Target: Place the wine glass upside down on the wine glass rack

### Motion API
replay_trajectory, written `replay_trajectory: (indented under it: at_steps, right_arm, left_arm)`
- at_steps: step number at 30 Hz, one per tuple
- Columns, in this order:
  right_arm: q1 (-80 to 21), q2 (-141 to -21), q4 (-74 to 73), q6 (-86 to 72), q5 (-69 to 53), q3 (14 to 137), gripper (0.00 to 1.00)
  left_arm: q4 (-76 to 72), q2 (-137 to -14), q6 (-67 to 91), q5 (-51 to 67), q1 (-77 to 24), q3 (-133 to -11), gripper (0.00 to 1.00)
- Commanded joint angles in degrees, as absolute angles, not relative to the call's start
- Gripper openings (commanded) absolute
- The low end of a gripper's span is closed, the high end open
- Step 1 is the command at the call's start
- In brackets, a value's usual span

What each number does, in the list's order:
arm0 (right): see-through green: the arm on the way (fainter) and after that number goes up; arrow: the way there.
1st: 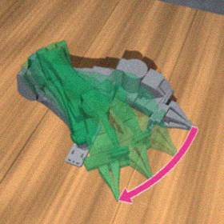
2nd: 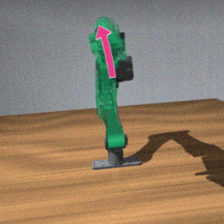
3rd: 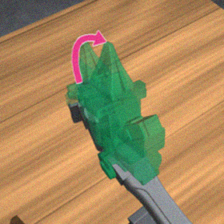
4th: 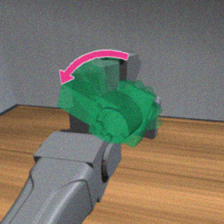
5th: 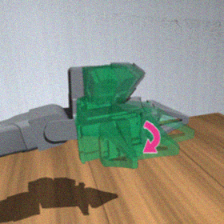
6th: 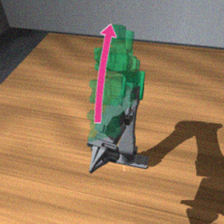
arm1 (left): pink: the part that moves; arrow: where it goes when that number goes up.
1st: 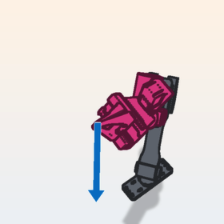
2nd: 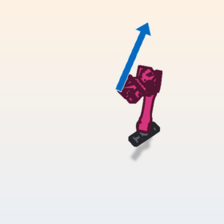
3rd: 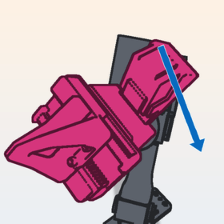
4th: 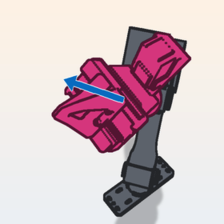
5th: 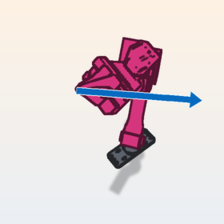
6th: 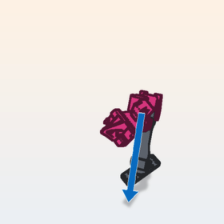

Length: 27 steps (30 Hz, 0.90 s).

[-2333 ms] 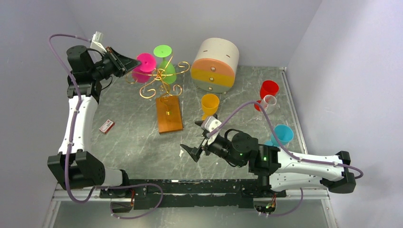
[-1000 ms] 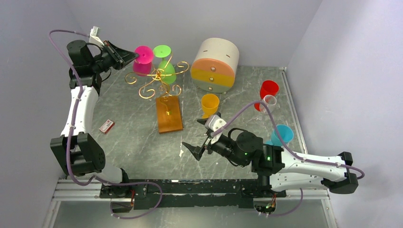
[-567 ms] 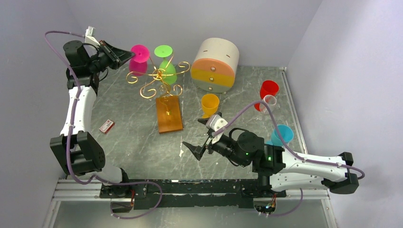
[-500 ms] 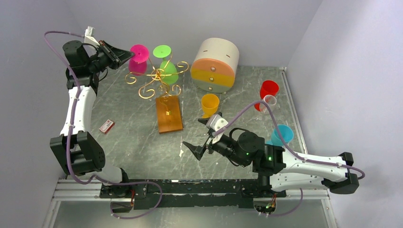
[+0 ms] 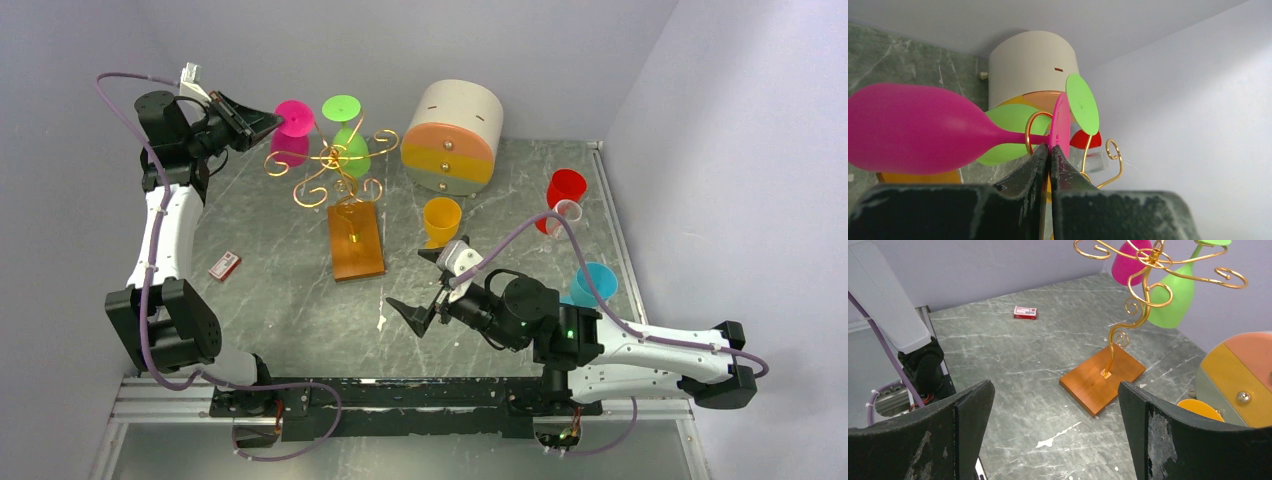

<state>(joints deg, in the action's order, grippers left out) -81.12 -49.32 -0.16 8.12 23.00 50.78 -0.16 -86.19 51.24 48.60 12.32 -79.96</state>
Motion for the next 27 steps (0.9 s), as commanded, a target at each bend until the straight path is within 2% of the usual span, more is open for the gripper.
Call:
replay_trajectory:
  at_steps: [1, 9, 15, 22, 27]
  right_arm:
    - [-81.3, -48.5, -0.1, 7.4, 24.0, 51.6, 1.00]
    - [-81.4, -47.0, 0.4, 6.9, 24.6, 50.5, 1.00]
    - [-81.3, -47.8, 1.1, 4.8, 29.8, 50.4, 1.00]
    - [-81.4, -49.6, -4.3, -1.8, 35.3, 53.6, 1.00]
    - [-81.4, -49.0, -7.1, -3.6, 41.9, 53.3, 1.00]
  left_arm:
    - [0.7, -84.0, 49.6, 47.7, 13.1, -79.1, 0.10]
    - [2.6, -83.7, 49.1, 47.3, 13.3, -78.7, 0.18]
    - [5.8, -83.6, 47.3, 46.4, 13.3, -79.7, 0.32]
    - [7.2, -81.3, 46.7, 44.8, 13.3, -79.0, 0.41]
    - [10.6, -78.2, 43.9, 40.8, 13.3, -79.2, 0.51]
